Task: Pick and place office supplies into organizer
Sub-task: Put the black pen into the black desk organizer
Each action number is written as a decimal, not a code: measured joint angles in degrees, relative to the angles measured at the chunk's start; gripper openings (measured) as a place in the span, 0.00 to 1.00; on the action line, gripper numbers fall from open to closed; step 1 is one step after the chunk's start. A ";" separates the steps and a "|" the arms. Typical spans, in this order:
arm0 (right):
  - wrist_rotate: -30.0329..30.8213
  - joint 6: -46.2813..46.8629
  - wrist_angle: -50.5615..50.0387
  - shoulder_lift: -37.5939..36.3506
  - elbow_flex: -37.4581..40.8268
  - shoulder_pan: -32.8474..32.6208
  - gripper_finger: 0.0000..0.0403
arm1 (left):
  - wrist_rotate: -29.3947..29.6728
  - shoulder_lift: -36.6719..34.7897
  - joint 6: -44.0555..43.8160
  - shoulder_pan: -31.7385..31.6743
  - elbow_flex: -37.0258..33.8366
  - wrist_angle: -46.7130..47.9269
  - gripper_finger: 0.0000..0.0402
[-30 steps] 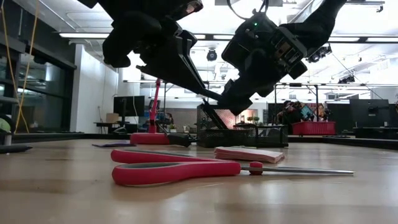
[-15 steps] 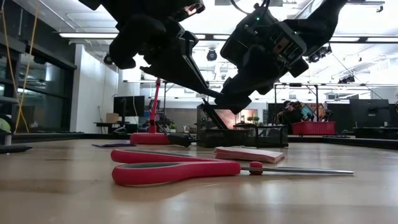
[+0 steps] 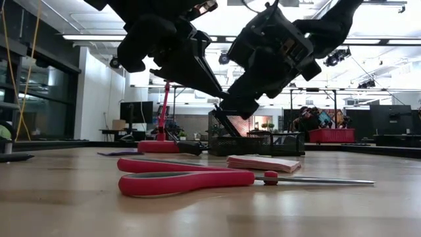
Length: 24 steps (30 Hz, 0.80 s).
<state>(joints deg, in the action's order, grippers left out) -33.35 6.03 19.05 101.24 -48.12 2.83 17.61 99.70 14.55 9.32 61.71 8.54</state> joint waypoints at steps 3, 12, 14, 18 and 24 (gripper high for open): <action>-0.35 -0.01 -2.50 2.13 -1.75 0.00 0.42 | 0.17 0.04 0.06 0.00 0.00 0.15 0.08; -3.12 -0.43 -3.61 5.39 -5.18 0.00 0.36 | 0.11 0.04 0.17 0.00 0.00 0.07 0.06; -3.32 -0.43 -3.67 5.39 -5.48 0.00 0.33 | 0.10 0.04 0.17 0.00 0.00 0.07 0.08; -3.16 -0.74 -3.65 5.39 -5.50 0.00 0.26 | 0.11 0.04 0.13 0.00 0.00 0.13 0.08; -3.70 -0.78 -3.86 5.39 -5.50 -0.03 0.10 | 0.17 0.04 0.10 -0.02 0.00 0.28 0.05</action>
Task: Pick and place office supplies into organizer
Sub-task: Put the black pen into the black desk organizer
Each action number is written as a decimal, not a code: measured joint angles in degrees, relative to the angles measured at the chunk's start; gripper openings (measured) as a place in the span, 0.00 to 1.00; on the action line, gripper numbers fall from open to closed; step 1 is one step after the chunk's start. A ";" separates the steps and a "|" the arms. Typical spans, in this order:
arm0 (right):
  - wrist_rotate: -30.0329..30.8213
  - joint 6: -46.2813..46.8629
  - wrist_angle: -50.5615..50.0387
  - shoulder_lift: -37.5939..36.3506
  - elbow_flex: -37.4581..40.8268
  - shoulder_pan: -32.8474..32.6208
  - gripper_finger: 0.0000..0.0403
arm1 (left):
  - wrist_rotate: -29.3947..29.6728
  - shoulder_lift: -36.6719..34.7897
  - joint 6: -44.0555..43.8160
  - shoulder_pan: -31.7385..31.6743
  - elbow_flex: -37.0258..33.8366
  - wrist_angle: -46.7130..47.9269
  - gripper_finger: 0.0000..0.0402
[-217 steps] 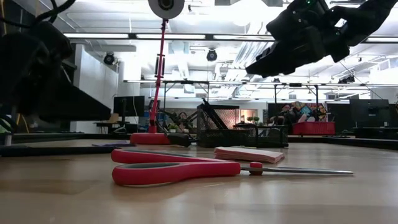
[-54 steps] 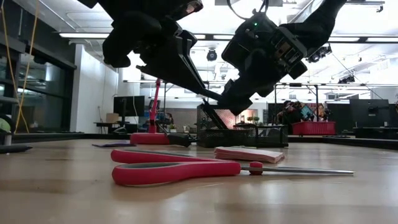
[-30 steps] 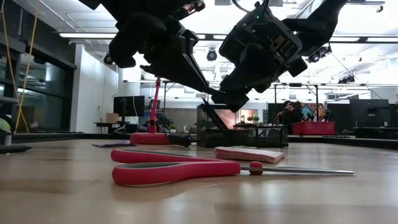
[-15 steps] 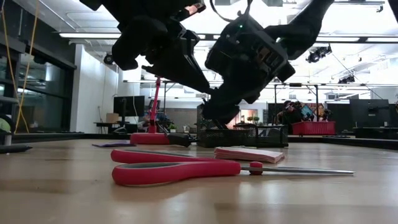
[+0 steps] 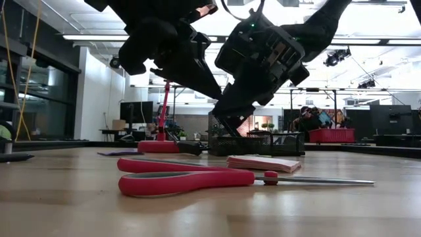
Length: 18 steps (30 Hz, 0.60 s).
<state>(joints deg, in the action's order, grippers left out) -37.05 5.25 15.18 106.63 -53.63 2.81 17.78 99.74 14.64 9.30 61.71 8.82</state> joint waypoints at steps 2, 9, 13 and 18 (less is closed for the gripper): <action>0.27 0.58 -0.22 0.00 0.00 0.04 0.05 | 0.40 0.00 -0.12 0.00 0.00 0.09 0.07; 0.08 0.08 0.05 0.00 0.00 0.04 0.09 | 1.12 0.00 -0.87 0.04 -0.02 0.04 0.11; 2.14 -0.06 0.14 -0.02 0.00 0.07 0.07 | 5.25 -0.33 -3.72 0.20 -0.02 0.73 0.12; 5.02 -0.99 -0.30 -0.02 0.02 0.73 0.03 | 9.65 -1.93 -8.30 0.07 0.02 1.29 0.12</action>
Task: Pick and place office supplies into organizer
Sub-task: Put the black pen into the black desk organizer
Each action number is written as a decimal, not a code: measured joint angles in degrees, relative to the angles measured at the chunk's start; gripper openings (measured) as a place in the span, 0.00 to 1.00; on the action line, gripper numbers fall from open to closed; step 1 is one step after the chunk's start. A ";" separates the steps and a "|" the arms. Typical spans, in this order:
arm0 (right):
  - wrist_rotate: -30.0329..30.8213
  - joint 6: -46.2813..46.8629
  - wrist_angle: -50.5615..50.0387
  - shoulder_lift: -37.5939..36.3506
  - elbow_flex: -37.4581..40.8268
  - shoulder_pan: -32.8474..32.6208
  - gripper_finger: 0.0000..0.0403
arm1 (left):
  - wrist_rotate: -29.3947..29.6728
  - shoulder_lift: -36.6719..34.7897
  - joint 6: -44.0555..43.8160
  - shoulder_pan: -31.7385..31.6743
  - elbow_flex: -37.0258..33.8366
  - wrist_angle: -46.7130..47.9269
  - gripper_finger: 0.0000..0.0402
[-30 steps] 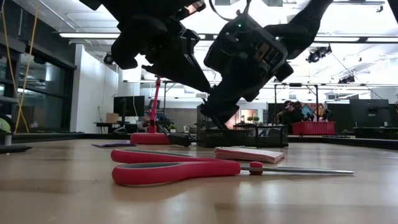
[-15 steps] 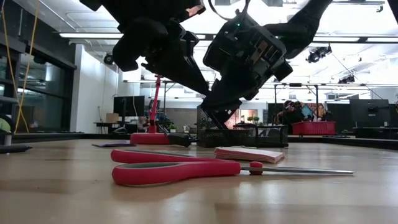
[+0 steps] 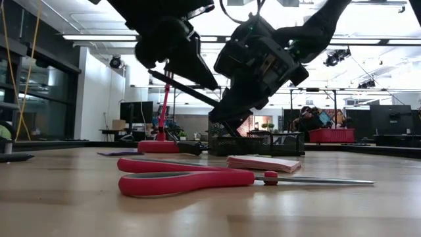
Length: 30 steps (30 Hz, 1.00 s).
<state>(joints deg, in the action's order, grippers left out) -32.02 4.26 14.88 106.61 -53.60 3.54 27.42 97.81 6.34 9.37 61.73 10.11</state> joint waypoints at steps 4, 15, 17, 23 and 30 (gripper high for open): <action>0.32 -0.23 -0.06 0.00 0.04 0.23 0.07 | 0.30 -2.44 -3.41 0.46 0.00 2.81 0.12; 5.22 -2.41 -1.39 0.00 0.09 0.32 0.00 | 24.49 -13.56 -23.41 6.86 -5.17 14.92 0.12; 5.22 -2.81 -1.80 0.00 0.09 0.34 0.01 | 25.06 -16.73 -26.27 8.47 -8.42 14.20 0.12; 5.19 -8.41 -4.92 0.00 0.11 0.34 0.01 | 33.50 -24.19 -37.90 14.60 -21.87 5.74 0.12; 7.55 -9.56 -4.16 -0.04 0.11 0.07 0.01 | 28.94 -25.11 -38.45 14.87 -34.61 -10.32 0.12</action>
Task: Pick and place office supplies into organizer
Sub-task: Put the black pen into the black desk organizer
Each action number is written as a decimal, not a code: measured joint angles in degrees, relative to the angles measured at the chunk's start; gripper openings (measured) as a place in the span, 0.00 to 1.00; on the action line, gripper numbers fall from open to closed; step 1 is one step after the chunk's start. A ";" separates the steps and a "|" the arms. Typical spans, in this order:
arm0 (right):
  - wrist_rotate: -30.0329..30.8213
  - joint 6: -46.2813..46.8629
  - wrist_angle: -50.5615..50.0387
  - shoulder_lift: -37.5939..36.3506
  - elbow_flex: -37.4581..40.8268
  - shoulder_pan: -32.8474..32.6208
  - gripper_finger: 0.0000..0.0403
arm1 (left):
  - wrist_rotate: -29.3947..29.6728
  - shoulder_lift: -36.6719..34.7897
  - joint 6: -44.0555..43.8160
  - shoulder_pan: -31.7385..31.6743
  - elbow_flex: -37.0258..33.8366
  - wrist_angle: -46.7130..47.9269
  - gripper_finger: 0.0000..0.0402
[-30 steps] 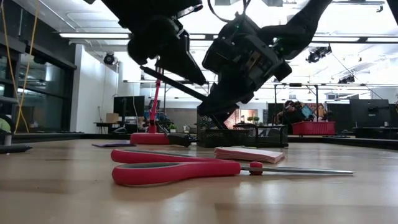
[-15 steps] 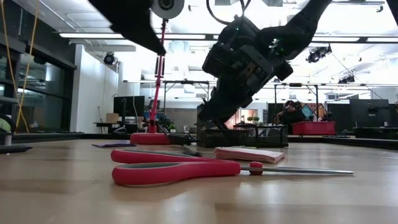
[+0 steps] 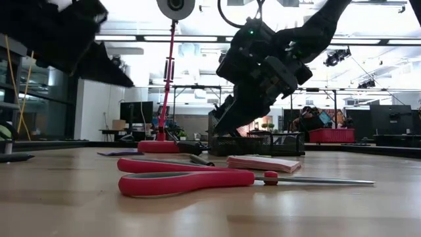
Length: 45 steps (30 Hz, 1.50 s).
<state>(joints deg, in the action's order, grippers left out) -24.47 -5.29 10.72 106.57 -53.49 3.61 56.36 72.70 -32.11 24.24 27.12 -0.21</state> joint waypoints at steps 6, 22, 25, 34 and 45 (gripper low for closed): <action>10.57 7.35 0.91 -0.01 0.00 -1.11 0.01 | -0.36 0.24 3.84 -0.60 -0.99 -3.37 0.12; 36.33 28.45 5.99 -0.05 0.00 -9.43 0.09 | -0.30 0.24 36.27 -0.60 -0.91 -14.05 0.12; 40.68 33.43 6.73 -0.05 0.00 -11.99 0.19 | -0.24 0.24 36.80 -0.62 -0.91 -12.54 0.12; 51.13 33.33 7.87 0.39 -0.02 -18.82 0.44 | -0.31 0.24 39.56 -0.62 -0.91 -13.37 0.12; 45.25 39.97 8.43 0.58 -0.02 -19.83 0.44 | -3.40 0.22 40.98 -0.60 -0.91 -16.39 0.12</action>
<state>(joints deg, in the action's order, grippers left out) 20.78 34.67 19.16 107.15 -53.52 -16.22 52.96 72.93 8.87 23.64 26.22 -16.61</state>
